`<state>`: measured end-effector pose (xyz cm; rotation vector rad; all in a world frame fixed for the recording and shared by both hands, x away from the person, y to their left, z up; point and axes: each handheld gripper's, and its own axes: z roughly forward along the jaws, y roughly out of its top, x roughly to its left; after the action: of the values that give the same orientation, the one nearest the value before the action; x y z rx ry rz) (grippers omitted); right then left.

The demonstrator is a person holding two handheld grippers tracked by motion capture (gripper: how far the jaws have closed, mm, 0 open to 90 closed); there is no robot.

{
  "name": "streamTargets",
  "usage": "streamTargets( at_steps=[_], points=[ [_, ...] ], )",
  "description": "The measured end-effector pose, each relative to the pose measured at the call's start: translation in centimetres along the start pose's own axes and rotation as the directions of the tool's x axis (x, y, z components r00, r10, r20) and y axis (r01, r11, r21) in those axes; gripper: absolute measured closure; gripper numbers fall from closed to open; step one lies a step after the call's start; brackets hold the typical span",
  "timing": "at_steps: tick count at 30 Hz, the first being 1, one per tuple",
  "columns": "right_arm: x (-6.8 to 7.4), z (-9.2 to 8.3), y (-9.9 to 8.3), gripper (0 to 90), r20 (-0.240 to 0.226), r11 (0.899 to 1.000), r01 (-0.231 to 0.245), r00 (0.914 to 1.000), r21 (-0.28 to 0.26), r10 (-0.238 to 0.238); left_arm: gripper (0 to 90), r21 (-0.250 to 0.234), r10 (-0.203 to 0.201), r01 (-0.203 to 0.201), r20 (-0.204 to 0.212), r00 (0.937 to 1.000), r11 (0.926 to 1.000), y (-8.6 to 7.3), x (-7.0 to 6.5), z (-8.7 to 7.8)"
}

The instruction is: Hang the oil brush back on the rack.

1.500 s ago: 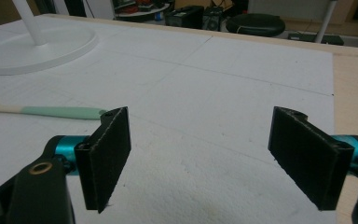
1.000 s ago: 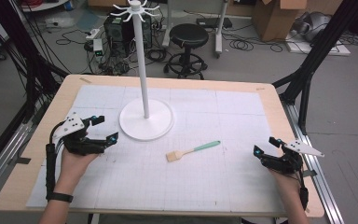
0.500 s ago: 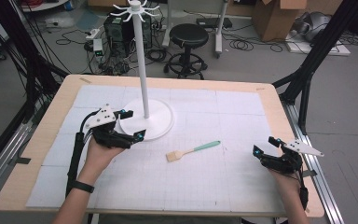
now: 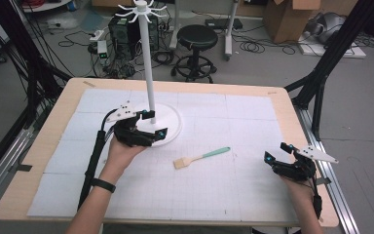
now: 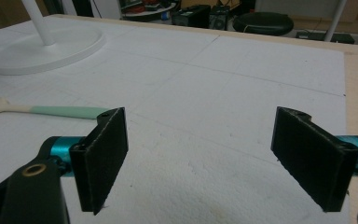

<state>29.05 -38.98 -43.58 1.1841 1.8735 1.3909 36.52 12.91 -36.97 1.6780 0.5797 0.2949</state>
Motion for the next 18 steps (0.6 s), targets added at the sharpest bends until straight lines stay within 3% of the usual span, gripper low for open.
streamTargets(
  at_steps=[11,18],
  points=[
    [0.0,0.0,0.1,18.1,0.001,1.0,0.01,0.9999,0.004,-0.01,13.3,0.059,0.029,-0.031,0.037,0.9989,0.9978,0.4,-1.0,3.3],
    [0.0,0.0,0.1,18.1,-0.001,1.0,0.009,1.0,0.004,-0.009,13.3,0.124,0.064,-0.072,0.073,0.9953,0.9897,0.1,-2.1,6.1]
  ],
)
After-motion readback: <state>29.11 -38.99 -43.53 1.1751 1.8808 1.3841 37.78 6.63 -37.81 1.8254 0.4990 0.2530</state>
